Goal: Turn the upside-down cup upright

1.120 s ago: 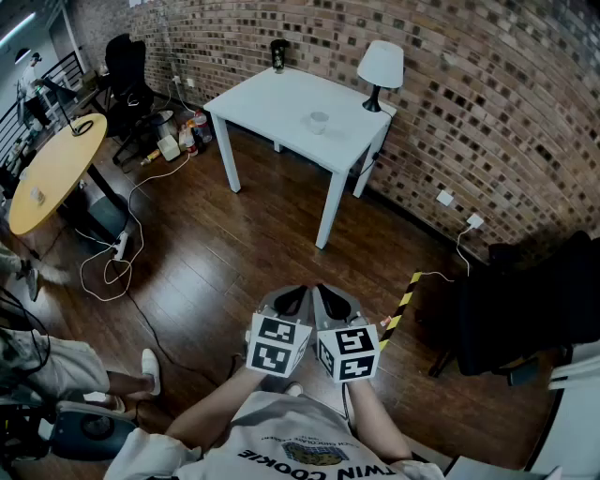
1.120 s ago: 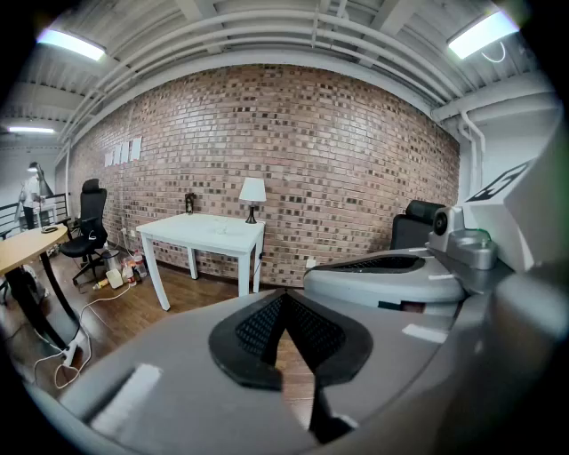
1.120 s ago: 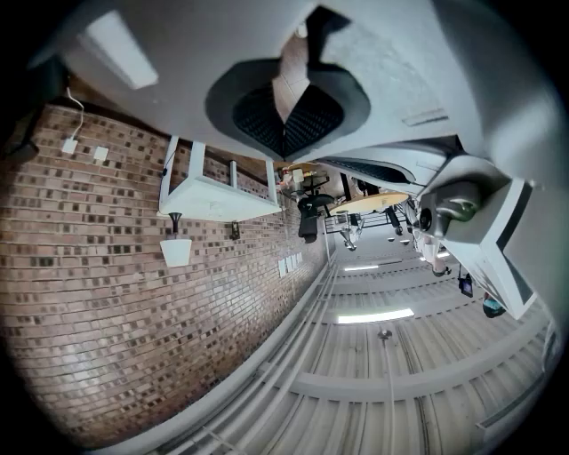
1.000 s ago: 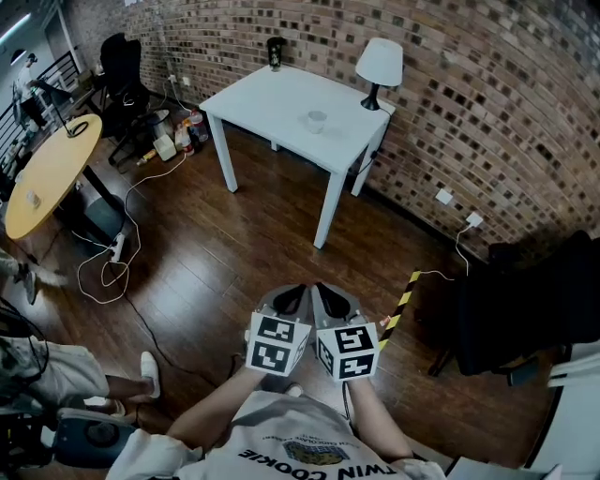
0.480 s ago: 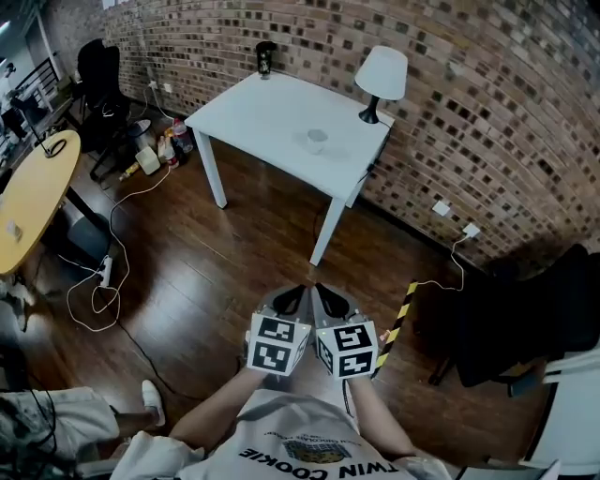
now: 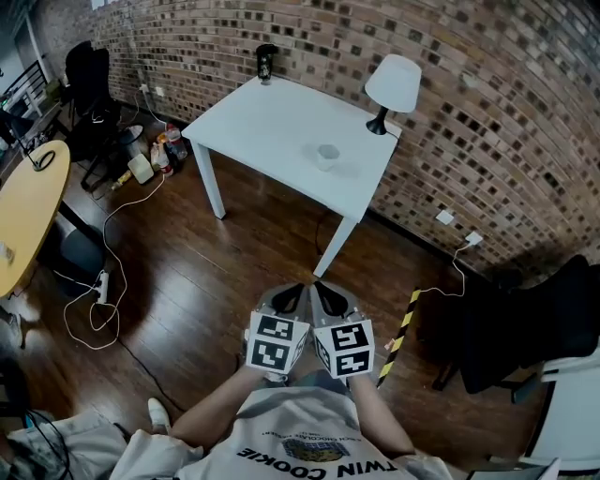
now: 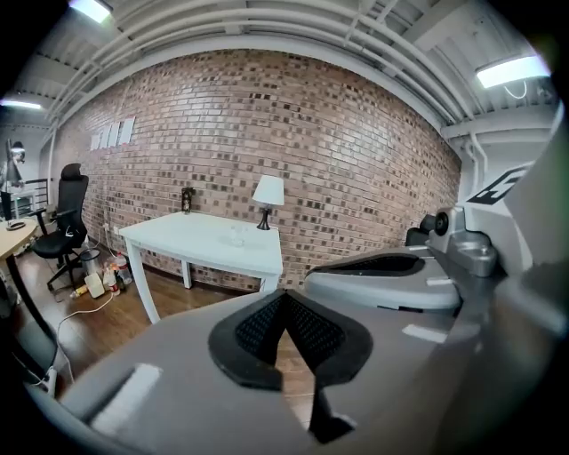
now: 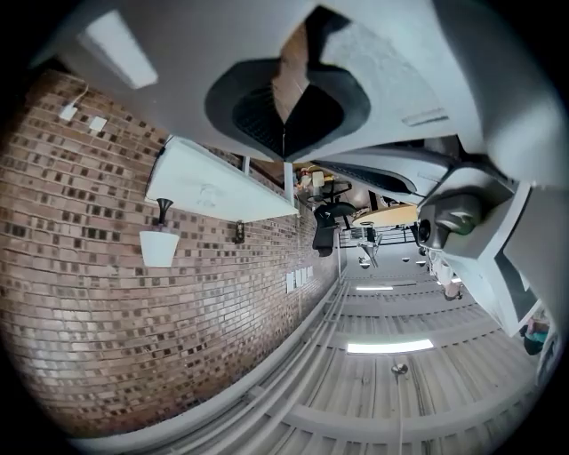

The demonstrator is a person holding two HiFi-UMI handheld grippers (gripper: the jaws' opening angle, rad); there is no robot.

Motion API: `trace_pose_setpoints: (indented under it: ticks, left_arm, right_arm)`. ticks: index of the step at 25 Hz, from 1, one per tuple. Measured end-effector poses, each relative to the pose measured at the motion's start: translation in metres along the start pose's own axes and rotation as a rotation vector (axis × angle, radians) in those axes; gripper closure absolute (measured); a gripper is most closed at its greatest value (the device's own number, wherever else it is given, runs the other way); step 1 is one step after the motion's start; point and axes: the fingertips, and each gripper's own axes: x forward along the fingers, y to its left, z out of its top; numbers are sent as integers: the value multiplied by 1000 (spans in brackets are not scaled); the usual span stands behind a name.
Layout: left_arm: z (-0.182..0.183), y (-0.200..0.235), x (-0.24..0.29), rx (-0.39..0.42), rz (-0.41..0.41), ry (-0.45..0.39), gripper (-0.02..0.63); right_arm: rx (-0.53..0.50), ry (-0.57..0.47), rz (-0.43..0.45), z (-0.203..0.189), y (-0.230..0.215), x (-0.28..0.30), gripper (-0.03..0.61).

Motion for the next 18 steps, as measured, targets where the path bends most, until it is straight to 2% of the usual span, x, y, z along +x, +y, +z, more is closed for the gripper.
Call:
trace_pose_setpoints:
  ticks: [6,11,18]
  left_arm:
    - [7,22,24,-6,-16,13,609]
    - [17,40,57,-1,-13,26,610]
    - [58,72,120,2,11,16,609]
  right_arm:
    - [18,6,-7,4,-11,32,574]
    - [23,4,-9,11,-37,63,574]
    - [4,-4,21,38,-85,124,574]
